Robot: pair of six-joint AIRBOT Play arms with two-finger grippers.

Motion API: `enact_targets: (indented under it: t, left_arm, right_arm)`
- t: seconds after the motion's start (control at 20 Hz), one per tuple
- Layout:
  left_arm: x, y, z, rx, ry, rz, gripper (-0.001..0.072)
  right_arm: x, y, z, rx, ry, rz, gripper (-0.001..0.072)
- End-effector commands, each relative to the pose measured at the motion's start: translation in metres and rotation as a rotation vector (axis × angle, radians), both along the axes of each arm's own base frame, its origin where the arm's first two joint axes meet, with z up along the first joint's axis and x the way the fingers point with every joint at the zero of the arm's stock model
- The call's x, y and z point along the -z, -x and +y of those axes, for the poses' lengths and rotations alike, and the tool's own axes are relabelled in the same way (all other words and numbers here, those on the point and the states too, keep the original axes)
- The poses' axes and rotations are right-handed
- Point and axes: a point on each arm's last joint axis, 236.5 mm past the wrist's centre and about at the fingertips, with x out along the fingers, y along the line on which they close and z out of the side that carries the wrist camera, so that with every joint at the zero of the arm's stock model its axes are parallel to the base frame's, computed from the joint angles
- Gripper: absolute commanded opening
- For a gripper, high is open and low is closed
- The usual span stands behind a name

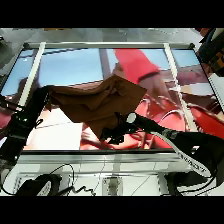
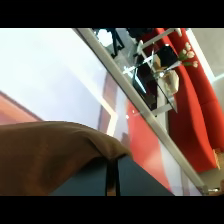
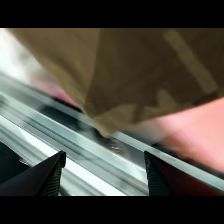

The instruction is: Fold the clothes and pants, and hang the long-sleeved shirts on hangers.

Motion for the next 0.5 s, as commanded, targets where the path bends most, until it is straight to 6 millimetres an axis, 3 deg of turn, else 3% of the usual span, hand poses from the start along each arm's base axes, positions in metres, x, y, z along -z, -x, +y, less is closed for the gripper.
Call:
enact_targets:
  t: [0.0,0.05,0.15,0.25,0.45]
  left_arm:
    - [0.000,0.000,0.000,-0.013,0.071,0.005,0.0021]
    - [0.000,0.000,0.000,-0.012,0.071,0.005,0.0020]
    - [0.000,0.000,0.000,-0.013,0.071,0.005,0.0021]
    - [0.000,0.000,0.000,-0.013,0.071,0.005,0.0021]
    - [0.000,0.000,0.000,-0.013,0.072,0.003,0.0021]
  right_arm:
    - [0.010,-0.015,0.005,0.129,0.020,0.018,0.0489]
    - [0.010,-0.022,0.007,0.154,0.014,0.003,0.0348]
    - [0.011,-0.038,0.007,0.201,0.015,-0.045,0.0228]
    - [0.009,-0.045,0.008,0.208,0.011,-0.069,0.0022]
    - [-0.013,-0.068,0.018,0.115,-0.043,-0.218,0.0007]
